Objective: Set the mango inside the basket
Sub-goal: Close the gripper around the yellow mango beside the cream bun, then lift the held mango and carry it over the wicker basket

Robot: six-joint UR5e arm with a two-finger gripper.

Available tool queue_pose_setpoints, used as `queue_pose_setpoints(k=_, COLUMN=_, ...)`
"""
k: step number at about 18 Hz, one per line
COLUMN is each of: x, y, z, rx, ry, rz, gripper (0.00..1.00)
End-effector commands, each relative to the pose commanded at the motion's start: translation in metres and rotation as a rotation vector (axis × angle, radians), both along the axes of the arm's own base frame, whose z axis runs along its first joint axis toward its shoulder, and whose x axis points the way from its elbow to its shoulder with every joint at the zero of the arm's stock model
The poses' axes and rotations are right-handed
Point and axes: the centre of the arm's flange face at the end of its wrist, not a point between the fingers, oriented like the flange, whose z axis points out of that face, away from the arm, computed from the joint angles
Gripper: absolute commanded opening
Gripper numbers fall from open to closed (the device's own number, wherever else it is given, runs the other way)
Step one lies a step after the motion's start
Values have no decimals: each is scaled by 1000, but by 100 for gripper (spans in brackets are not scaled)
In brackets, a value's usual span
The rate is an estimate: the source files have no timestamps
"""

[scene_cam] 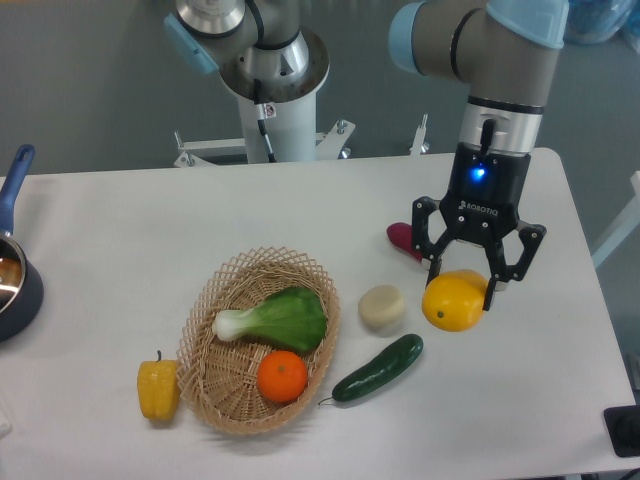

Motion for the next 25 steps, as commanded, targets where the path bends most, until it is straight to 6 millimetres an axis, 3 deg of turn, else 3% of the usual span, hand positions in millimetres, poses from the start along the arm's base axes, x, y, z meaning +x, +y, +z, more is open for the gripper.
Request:
queue_pose_setpoints(k=14, x=5, y=7, z=-1, rx=4, ry=-18, rz=6, gripper=16)
queue_pose_setpoints(k=18, x=9, y=18, z=2, rx=16, ry=-47, rz=31, gripper=16)
queue_pose_setpoints(k=20, x=16, y=34, z=-10, rx=6, ry=-80, rz=28, gripper=16)
queue_pose_setpoints(k=25, x=43, y=47, z=-36, rx=-29, ry=-131, rz=11, gripper=17)
